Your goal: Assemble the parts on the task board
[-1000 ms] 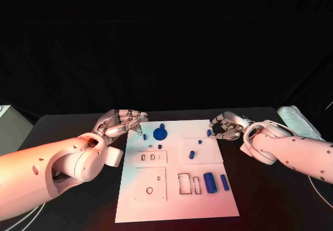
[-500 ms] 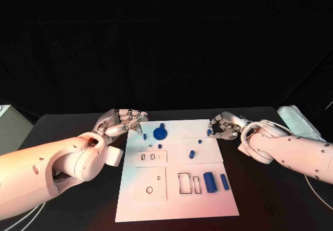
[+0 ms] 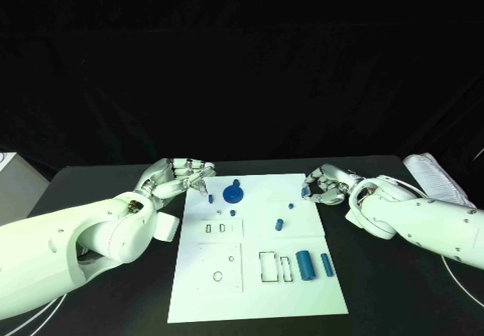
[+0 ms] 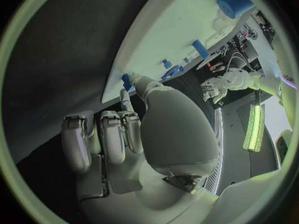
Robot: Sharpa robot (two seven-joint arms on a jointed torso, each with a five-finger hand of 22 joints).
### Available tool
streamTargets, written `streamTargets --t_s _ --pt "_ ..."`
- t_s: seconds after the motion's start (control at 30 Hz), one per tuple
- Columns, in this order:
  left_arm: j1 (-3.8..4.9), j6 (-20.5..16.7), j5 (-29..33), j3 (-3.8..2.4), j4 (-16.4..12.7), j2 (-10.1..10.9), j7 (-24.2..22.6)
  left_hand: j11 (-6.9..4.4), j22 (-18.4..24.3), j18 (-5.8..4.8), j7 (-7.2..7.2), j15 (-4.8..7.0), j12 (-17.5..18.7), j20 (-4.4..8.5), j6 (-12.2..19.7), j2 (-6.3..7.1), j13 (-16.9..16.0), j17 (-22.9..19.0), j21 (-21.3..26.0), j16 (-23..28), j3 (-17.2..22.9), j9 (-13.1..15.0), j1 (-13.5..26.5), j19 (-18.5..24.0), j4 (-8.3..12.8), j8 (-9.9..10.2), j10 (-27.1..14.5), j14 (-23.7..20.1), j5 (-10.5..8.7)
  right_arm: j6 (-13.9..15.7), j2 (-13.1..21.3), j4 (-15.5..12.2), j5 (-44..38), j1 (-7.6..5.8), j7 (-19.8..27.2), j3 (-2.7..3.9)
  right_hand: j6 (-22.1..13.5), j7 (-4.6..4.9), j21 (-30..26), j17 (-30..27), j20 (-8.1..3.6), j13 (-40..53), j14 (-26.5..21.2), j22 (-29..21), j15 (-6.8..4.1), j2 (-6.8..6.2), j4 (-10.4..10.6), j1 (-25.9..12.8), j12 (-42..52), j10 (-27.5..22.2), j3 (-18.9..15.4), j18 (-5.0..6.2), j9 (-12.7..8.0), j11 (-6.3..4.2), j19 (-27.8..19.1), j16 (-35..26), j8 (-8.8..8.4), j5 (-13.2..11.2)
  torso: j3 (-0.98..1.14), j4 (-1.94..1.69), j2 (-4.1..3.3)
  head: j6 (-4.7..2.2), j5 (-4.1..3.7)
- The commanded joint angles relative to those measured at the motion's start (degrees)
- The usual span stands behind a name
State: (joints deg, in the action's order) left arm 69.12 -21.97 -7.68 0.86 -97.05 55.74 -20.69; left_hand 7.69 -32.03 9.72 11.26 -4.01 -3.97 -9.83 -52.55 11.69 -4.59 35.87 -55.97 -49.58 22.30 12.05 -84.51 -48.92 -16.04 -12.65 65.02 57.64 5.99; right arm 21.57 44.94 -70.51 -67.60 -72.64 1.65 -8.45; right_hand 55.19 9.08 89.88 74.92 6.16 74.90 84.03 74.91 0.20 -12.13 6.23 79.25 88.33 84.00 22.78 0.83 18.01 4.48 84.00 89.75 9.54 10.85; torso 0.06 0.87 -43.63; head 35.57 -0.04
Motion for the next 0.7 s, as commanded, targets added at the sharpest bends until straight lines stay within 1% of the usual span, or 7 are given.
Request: streamTargets --t_s 0.03,0.23,0.57,0.7 --pt "0.03 1.0 0.1 -0.03 -0.1 0.0 -0.3 0.16 -0.1 0.73 0.16 -0.07 -0.2 -0.02 0.3 -0.06 -0.1 -0.1 -0.2 -0.3 0.3 0.1 0.3 0.6 0.0 -0.2 -0.2 -0.5 -0.37 -1.1 -0.1 0.1 -0.8 0.08 -0.3 -0.02 0.4 -0.19 0.1 15.1 0.14 13.6 6.0 15.1 -0.06 0.42 0.0 -0.1 0.1 4.5 0.2 -0.83 0.1 -0.2 6.0 0.2 0.23 -0.1 0.02 0.0 0.0 0.04 -0.06" --pt "0.03 1.0 0.1 -0.03 -0.1 0.0 -0.3 0.16 -0.1 0.73 0.16 -0.07 -0.2 -0.02 0.3 -0.06 -0.1 -0.1 -0.2 -0.3 0.3 0.1 0.3 0.6 0.0 -0.2 -0.2 -0.5 -0.37 -1.1 -0.3 0.3 -0.8 0.1 -0.3 -0.02 0.8 -0.35 0.1 15.1 -0.02 13.8 6.0 15.1 -0.23 0.48 0.0 -0.3 0.3 4.7 0.5 -0.83 0.1 -0.34 6.0 0.2 0.38 -0.1 0.01 0.03 -0.01 0.05 -0.05" --pt "0.03 1.0 0.1 -0.03 -0.1 0.0 -0.3 0.16 -0.3 0.75 0.17 -0.09 -0.3 -0.07 0.4 -0.1 -0.1 -0.2 -0.6 -0.4 0.5 0.2 0.3 0.9 0.0 -0.2 -0.2 -0.6 -0.36 -0.7 -0.7 0.5 -0.8 0.11 -0.5 -0.01 3.1 -1.43 0.1 15.1 -1.01 14.3 6.0 15.1 -1.32 1.55 0.2 -1.0 0.8 5.2 2.0 -0.83 0.3 -1.27 6.0 0.2 1.61 -0.1 -0.01 -0.04 -0.01 0.11 -0.19" --pt "0.03 1.0 0.1 -0.03 -0.1 0.1 -0.2 0.16 -0.3 0.75 0.17 -0.09 -0.3 -0.07 0.4 -0.1 -0.1 -0.2 -0.6 -0.4 0.5 0.2 0.3 0.9 0.0 -0.2 -0.2 -0.6 -0.36 -0.1 -0.9 0.6 -0.8 0.11 -0.7 -0.01 3.4 -1.62 0.1 15.1 -1.22 14.5 6.0 15.1 -1.54 1.62 0.3 -1.3 1.0 5.4 2.2 -0.83 0.4 -1.43 6.0 0.2 1.85 -0.2 -0.04 -0.04 -0.03 0.13 -0.18"
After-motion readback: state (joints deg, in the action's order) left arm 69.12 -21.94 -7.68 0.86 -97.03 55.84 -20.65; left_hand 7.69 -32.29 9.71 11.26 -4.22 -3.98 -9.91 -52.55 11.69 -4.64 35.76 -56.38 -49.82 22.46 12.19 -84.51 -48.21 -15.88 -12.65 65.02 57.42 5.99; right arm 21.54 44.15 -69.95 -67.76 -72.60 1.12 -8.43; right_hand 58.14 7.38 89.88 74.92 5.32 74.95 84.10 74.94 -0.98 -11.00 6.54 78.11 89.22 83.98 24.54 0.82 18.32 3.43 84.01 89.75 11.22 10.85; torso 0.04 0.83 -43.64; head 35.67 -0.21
